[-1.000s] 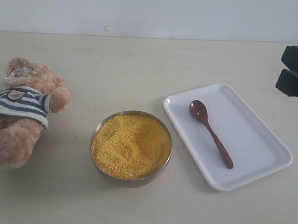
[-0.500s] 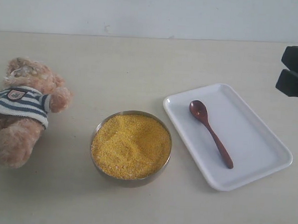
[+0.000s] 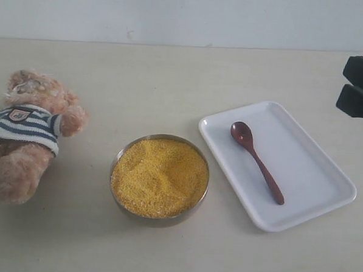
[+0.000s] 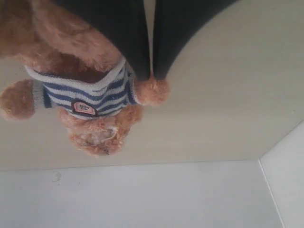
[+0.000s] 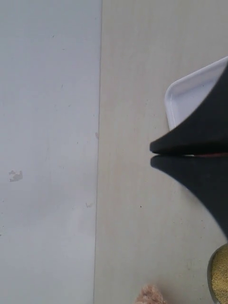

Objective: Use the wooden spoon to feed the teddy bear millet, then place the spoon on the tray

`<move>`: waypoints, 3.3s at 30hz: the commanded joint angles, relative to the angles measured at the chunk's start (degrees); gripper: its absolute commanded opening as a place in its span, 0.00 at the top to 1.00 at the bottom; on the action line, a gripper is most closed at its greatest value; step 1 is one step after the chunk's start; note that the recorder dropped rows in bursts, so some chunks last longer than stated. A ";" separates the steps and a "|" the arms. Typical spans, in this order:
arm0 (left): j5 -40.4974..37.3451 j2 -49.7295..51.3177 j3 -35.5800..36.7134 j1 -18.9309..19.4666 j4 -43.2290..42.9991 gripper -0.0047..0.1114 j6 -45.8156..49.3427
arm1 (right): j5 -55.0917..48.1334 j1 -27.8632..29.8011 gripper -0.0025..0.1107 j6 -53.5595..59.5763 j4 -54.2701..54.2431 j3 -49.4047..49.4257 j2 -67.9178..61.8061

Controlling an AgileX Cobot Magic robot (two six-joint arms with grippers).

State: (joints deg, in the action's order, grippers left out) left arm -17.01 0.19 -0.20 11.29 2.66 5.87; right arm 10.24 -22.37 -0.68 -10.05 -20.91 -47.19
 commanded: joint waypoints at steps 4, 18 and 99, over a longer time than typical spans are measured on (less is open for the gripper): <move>-0.40 -0.19 0.20 0.17 -0.19 0.93 -0.11 | 0.19 0.10 0.98 -0.25 -0.08 0.27 0.24; -0.40 -0.19 0.20 0.17 -0.19 0.93 -0.11 | -3.56 0.27 0.98 8.95 0.32 0.27 2.61; -0.40 -0.19 0.20 0.17 -0.19 0.93 -0.11 | -29.70 16.54 0.98 2.74 3.11 20.91 47.19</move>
State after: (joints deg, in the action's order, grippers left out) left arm -17.61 0.19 -0.20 11.29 2.55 5.87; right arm -19.44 -6.21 2.27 -7.51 0.07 -0.28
